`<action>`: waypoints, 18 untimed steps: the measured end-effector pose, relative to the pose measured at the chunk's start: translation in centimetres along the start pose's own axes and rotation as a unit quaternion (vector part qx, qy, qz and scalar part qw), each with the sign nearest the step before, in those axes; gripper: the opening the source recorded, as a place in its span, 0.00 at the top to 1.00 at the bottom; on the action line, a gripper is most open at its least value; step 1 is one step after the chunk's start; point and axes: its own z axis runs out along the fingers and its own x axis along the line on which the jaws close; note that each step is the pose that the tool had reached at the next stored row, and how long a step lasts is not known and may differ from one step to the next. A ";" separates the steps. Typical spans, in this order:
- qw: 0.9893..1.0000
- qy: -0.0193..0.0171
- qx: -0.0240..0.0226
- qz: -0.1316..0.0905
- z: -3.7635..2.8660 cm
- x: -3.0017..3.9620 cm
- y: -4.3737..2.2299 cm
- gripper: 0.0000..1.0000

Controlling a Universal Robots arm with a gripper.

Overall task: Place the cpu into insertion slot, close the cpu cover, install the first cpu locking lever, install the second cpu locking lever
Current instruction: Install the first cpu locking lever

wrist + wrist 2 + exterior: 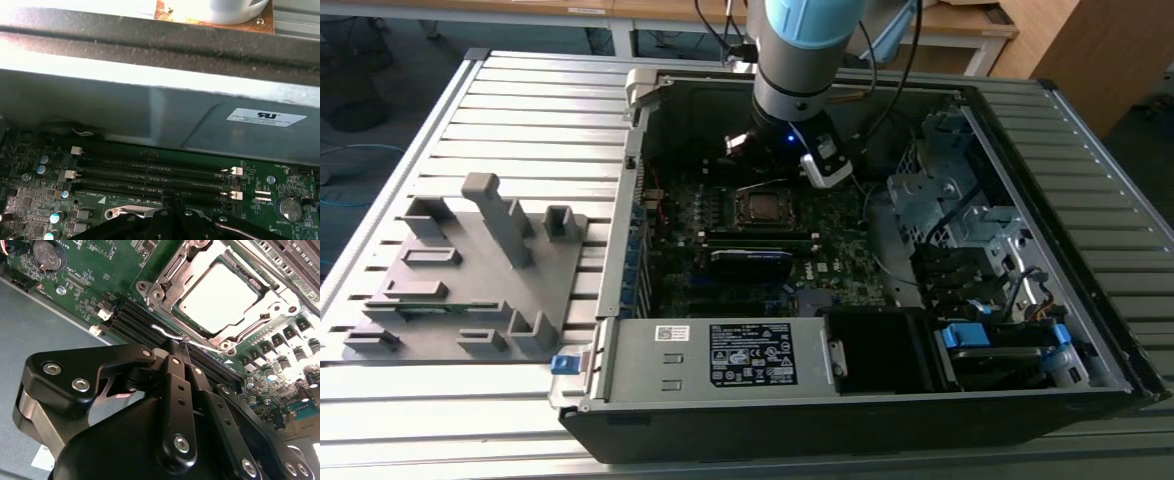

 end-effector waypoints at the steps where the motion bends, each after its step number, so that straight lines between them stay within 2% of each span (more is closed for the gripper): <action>1: 1.000 0.000 0.000 0.000 -0.01 0.00 -0.04 0.90; 18: 1.000 0.000 0.000 0.000 0.09 0.00 -0.26 0.90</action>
